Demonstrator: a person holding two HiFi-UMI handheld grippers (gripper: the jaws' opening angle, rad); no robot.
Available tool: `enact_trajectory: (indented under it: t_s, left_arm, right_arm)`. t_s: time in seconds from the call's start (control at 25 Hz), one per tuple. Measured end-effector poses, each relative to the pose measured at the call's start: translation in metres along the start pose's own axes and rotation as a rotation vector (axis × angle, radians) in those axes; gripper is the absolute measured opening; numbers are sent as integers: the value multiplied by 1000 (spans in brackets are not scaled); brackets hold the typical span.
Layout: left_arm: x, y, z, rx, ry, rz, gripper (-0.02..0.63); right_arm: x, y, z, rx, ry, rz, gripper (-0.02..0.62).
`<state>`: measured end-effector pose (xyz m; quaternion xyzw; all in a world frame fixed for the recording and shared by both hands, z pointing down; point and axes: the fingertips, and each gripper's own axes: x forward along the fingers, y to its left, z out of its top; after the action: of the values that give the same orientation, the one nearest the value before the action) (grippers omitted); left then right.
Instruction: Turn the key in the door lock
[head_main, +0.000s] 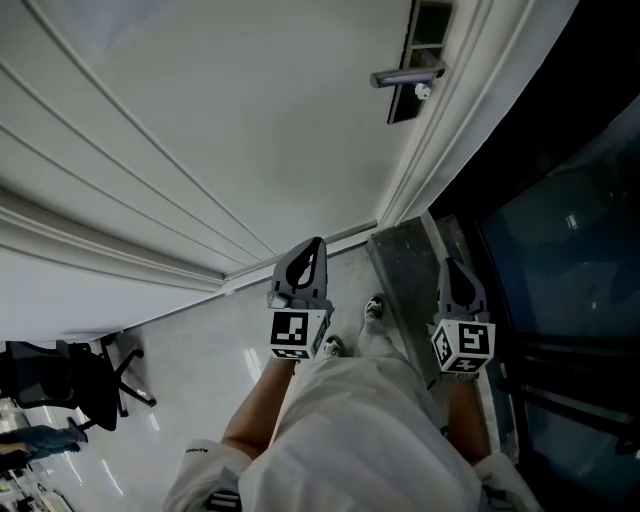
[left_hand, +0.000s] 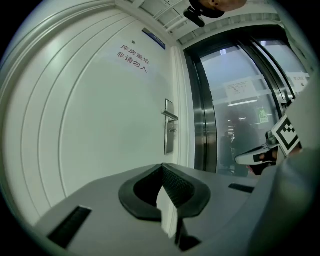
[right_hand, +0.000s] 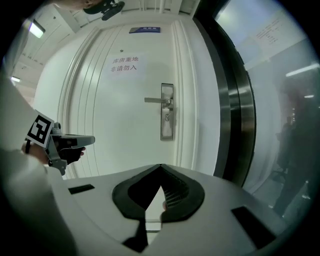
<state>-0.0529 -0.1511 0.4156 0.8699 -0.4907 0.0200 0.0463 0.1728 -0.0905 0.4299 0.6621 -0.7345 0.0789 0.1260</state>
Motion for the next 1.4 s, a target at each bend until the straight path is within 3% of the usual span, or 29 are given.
enact_trajectory:
  t_s: [0.24,0.64,1.0,1.08,1.4]
  left_arm:
    - [47,4,17,6,-11,12,6]
    - [95,18,47,25,-32,44,6]
    - [112,27,63,33,-40,83,6]
    - [113,28,65,35,-37,89,6]
    - [112,36,64,29,-28,106,6]
  right_arm:
    - [51,-21,43,-160,-39,19,-2]
    - [126,-34,124,-517,-91,21,-2]
    - [181,-23,164,-950,-65,-24,-2]
    - [192,-19,167,-1010,-41,-15,52]
    - [222,-14,174,-1232,1,-43,124]
